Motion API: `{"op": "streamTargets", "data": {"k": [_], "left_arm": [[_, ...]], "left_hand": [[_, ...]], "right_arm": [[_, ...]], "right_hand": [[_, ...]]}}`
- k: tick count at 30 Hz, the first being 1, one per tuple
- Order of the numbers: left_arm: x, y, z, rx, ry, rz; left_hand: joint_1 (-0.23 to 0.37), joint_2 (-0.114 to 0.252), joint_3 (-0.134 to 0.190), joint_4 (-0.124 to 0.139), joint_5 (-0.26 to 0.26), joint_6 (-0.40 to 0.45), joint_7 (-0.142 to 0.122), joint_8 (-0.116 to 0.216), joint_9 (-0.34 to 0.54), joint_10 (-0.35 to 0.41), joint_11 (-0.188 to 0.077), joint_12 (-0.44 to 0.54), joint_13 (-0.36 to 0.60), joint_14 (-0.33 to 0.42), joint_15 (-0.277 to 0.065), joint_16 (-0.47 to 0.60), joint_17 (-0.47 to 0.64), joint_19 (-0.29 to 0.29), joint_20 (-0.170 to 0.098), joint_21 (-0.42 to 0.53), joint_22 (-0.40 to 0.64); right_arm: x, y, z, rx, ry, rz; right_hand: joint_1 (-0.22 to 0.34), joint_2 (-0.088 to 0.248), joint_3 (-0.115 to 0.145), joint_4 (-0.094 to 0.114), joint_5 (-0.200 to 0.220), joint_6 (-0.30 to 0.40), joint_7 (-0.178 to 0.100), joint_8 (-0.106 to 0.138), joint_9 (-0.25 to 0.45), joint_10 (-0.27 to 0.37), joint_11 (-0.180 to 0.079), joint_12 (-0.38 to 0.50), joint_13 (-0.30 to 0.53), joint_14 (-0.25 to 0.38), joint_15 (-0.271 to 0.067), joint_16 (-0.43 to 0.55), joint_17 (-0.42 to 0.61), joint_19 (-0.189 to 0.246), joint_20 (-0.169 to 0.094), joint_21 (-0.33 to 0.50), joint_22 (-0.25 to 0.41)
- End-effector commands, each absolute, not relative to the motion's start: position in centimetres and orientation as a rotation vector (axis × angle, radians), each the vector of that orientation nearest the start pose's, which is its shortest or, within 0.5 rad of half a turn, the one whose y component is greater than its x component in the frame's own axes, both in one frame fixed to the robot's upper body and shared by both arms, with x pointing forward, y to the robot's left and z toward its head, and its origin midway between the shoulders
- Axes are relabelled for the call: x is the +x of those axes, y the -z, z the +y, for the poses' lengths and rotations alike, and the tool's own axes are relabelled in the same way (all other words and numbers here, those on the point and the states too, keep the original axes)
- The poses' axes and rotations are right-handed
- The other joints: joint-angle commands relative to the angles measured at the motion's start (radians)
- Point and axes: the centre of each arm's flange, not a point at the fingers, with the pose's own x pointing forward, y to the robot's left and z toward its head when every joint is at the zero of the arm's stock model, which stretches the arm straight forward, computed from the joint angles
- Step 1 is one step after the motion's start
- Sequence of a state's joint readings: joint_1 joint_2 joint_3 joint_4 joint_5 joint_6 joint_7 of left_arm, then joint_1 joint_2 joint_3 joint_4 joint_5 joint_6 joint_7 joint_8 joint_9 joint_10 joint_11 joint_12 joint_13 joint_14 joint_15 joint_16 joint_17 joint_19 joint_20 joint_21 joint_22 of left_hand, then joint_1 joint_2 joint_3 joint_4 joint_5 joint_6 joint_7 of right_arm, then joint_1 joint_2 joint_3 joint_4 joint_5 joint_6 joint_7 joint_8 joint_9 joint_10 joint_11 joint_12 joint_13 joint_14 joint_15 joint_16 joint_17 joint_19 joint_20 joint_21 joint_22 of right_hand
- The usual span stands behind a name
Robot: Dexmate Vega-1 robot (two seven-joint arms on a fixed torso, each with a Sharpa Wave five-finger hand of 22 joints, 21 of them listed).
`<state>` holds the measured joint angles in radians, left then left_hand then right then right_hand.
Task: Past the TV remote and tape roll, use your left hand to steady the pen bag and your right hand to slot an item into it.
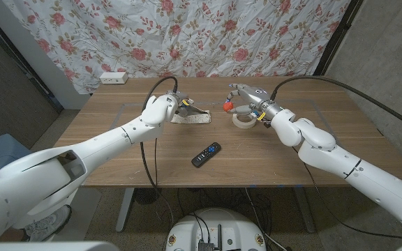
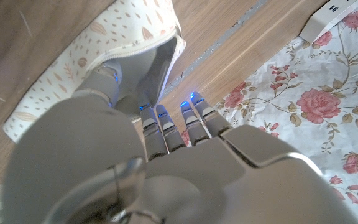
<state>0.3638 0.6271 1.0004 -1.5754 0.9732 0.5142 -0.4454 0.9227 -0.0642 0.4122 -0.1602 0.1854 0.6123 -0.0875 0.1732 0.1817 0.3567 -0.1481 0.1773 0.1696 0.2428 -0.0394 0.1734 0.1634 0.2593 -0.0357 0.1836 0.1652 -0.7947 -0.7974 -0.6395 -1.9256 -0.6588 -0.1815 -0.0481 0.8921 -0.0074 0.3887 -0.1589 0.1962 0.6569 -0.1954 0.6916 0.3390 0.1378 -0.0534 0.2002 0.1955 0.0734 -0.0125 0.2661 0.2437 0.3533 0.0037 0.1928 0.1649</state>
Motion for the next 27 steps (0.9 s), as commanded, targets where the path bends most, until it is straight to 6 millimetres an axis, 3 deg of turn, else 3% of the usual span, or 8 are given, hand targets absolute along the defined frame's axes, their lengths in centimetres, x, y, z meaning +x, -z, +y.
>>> {"op": "streamTargets", "data": {"k": [1,13,27], "left_arm": [[65.7,-6.6,15.9,1.911,-0.082,-0.248],[65.8,-6.3,15.9,1.917,-0.061,-0.239],[66.0,-6.2,15.5,1.923,-0.030,-0.243]], "left_hand": [[-0.005,0.005,-0.004,0.001,0.009,-0.009,-0.001,0.001,-0.001,-0.008,-0.004,0.000,0.006,-0.005,-0.072,-0.002,0.003,-0.005,-0.017,-0.003,0.002],[-0.011,0.000,-0.014,-0.001,0.009,-0.040,-0.006,0.001,-0.001,-0.029,-0.014,-0.002,0.006,-0.015,-0.071,-0.002,0.002,-0.010,-0.018,-0.002,0.002],[-0.017,-0.005,-0.026,-0.002,0.009,-0.077,0.000,0.002,0.000,-0.057,0.005,-0.002,0.006,-0.031,-0.065,-0.002,0.003,-0.022,-0.013,-0.003,0.001]], "right_arm": [[56.5,-3.8,-15.3,-1.472,-0.023,-0.858],[57.2,-4.1,-14.2,-1.455,-0.040,-0.879],[57.9,-4.7,-13.1,-1.429,-0.058,-0.902]], "right_hand": [[0.001,0.006,-0.007,-0.001,0.006,0.025,-0.012,0.039,0.002,0.008,0.005,-0.003,0.000,0.002,0.007,-0.003,0.004,0.002,0.005,-0.002,0.004],[0.002,0.007,-0.008,-0.001,0.005,0.027,-0.015,0.041,0.001,0.008,0.005,-0.003,0.000,0.003,0.007,-0.004,0.004,0.003,0.005,-0.002,0.004],[0.004,0.009,-0.009,-0.002,0.005,0.030,-0.015,0.043,-0.001,0.009,0.004,-0.003,0.000,0.003,0.006,-0.005,0.004,0.003,0.005,-0.002,0.004]]}}
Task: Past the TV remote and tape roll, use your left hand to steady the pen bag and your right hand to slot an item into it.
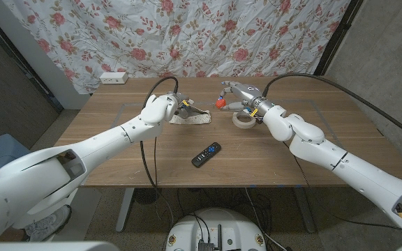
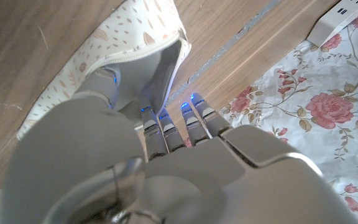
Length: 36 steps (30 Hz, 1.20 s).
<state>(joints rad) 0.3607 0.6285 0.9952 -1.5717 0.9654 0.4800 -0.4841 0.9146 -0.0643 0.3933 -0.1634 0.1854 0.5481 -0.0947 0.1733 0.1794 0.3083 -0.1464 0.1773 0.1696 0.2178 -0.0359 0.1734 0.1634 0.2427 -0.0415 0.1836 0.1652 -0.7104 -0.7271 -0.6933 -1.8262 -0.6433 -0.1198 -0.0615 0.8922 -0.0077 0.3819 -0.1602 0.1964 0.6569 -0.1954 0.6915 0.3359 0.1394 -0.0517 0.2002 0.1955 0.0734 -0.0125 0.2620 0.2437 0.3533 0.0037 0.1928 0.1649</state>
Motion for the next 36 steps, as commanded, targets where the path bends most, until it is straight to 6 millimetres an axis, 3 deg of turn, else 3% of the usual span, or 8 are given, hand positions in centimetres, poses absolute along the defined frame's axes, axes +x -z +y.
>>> {"op": "streamTargets", "data": {"k": [1,36], "left_arm": [[66.0,-6.3,15.5,1.919,-0.034,-0.241],[66.1,-6.3,15.2,1.909,-0.012,-0.258]], "left_hand": [[-0.010,-0.005,-0.007,0.002,0.009,-0.015,0.009,0.002,0.003,-0.011,0.004,-0.002,0.006,-0.007,-0.068,-0.002,0.003,-0.006,-0.006,-0.003,0.001],[-0.029,-0.007,-0.024,0.006,0.009,-0.048,0.011,0.007,0.002,-0.034,0.012,0.001,0.006,-0.021,-0.062,0.000,0.003,-0.013,-0.006,-0.002,0.001]], "right_arm": [[57.9,-4.8,-13.0,-1.428,-0.062,-0.905],[61.0,-5.7,-8.3,-1.454,-0.159,-0.897]], "right_hand": [[0.004,0.009,-0.002,-0.001,0.005,0.031,-0.015,0.043,0.002,0.007,0.003,-0.003,0.000,0.003,0.006,0.000,0.004,0.003,0.006,-0.002,0.004],[0.006,0.011,-0.005,-0.001,0.004,0.033,-0.014,0.040,-0.010,0.011,0.003,-0.003,-0.001,0.000,0.009,-0.003,0.004,0.001,0.007,-0.003,0.004]]}}
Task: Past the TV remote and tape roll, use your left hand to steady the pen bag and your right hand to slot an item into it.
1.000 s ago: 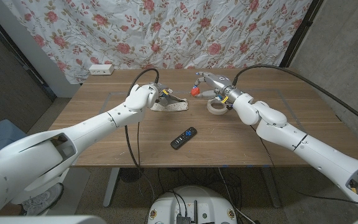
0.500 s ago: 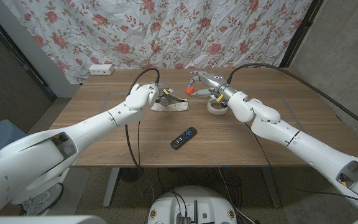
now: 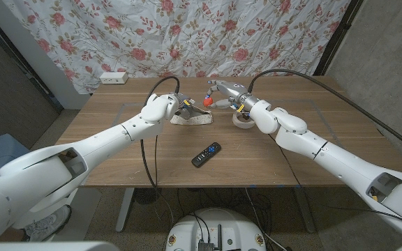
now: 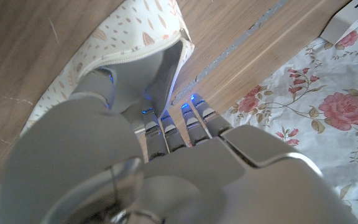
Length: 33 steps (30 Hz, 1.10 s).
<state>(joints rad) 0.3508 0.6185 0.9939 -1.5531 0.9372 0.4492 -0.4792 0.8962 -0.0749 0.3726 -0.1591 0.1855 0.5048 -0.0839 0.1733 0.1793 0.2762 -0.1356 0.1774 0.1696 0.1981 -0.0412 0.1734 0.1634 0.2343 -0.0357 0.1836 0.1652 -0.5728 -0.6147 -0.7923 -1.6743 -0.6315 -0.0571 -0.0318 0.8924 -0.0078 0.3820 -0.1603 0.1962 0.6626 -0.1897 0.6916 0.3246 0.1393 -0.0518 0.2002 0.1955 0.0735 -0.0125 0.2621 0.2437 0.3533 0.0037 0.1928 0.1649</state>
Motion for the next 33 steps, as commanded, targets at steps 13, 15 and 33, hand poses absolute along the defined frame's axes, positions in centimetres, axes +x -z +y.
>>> {"op": "streamTargets", "data": {"k": [13,15,33], "left_arm": [[66.4,-6.4,15.0,1.905,0.008,-0.273],[66.4,-6.4,15.0,1.906,0.011,-0.276],[66.7,-6.6,14.4,1.910,0.026,-0.294]], "left_hand": [[-0.016,0.004,-0.008,0.003,0.009,-0.010,-0.004,0.009,0.002,-0.009,0.000,0.002,0.006,-0.004,-0.055,0.000,0.003,-0.005,-0.012,-0.001,0.001],[-0.017,0.004,-0.009,0.003,0.009,-0.011,-0.005,0.009,0.002,-0.009,0.000,0.002,0.006,-0.005,-0.055,0.000,0.003,-0.005,-0.012,-0.001,0.001],[-0.021,0.006,-0.013,0.002,0.010,-0.013,-0.005,0.013,0.002,-0.012,0.005,0.004,0.006,-0.008,-0.054,0.001,0.003,-0.005,-0.010,0.000,0.001]], "right_arm": [[62.2,-5.7,-7.0,-1.506,-0.151,-0.881],[62.4,-5.7,-6.8,-1.519,-0.149,-0.878],[64.0,-5.6,-5.5,-1.553,-0.166,-0.860]], "right_hand": [[0.005,0.012,-0.007,0.000,0.004,0.028,-0.020,0.039,-0.003,0.012,0.004,-0.003,-0.001,0.000,0.010,-0.004,0.004,-0.002,0.011,-0.004,0.004],[0.005,0.012,-0.007,0.000,0.004,0.029,-0.020,0.039,-0.004,0.012,0.004,-0.003,-0.001,0.001,0.010,-0.004,0.004,-0.002,0.011,-0.004,0.004],[0.004,0.013,-0.009,0.000,0.003,0.029,-0.020,0.041,-0.005,0.012,0.004,-0.003,-0.001,0.001,0.011,-0.005,0.004,-0.005,0.015,-0.004,0.004]]}}
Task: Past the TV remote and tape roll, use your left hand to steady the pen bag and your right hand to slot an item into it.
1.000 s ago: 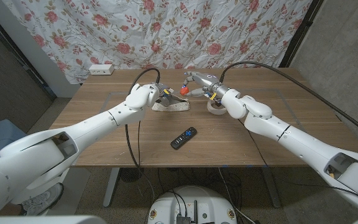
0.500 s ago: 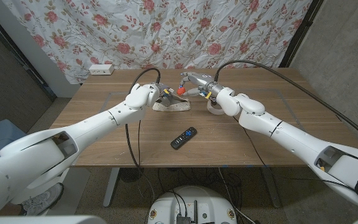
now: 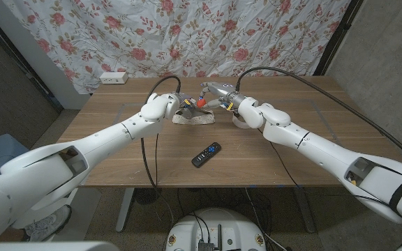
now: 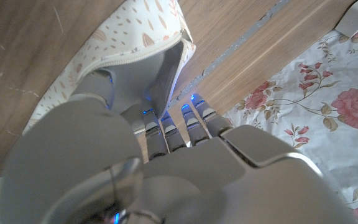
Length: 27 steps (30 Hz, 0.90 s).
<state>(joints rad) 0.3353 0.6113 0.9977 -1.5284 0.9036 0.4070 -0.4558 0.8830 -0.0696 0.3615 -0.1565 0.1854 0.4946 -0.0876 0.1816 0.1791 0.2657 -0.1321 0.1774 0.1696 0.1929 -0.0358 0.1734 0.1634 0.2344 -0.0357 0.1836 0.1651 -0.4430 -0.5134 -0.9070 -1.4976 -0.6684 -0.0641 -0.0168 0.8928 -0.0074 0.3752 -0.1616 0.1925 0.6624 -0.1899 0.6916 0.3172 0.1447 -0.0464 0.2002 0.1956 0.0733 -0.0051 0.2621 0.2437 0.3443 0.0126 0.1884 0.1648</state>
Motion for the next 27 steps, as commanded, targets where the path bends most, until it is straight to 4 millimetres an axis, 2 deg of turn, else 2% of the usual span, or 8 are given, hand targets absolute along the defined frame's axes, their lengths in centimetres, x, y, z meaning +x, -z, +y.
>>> {"op": "streamTargets", "data": {"k": [1,27], "left_arm": [[66.7,-6.6,14.4,1.909,0.026,-0.294],[67.2,-6.2,14.2,1.894,0.040,-0.285]], "left_hand": [[-0.008,0.001,-0.002,0.000,0.010,-0.002,-0.001,0.004,0.002,-0.003,0.001,0.004,0.006,-0.003,-0.059,0.001,0.003,-0.005,-0.010,0.000,0.001],[-0.014,0.006,-0.007,0.000,0.010,0.003,-0.005,0.009,0.002,-0.003,-0.003,0.007,0.006,-0.003,-0.058,0.002,0.003,-0.005,-0.011,0.000,0.001]], "right_arm": [[64.1,-5.6,-5.4,-1.553,-0.167,-0.858],[66.9,-4.8,-4.7,-1.571,-0.174,-0.800]], "right_hand": [[0.004,0.012,-0.002,0.001,0.007,0.029,-0.020,0.041,0.002,0.008,-0.002,-0.003,-0.001,0.002,0.004,-0.004,0.004,0.004,0.006,0.000,0.004],[0.003,0.014,-0.005,0.002,0.007,0.025,-0.019,0.042,0.003,0.015,-0.003,-0.001,-0.001,0.011,0.004,-0.001,0.005,0.006,0.007,0.002,0.004]]}}
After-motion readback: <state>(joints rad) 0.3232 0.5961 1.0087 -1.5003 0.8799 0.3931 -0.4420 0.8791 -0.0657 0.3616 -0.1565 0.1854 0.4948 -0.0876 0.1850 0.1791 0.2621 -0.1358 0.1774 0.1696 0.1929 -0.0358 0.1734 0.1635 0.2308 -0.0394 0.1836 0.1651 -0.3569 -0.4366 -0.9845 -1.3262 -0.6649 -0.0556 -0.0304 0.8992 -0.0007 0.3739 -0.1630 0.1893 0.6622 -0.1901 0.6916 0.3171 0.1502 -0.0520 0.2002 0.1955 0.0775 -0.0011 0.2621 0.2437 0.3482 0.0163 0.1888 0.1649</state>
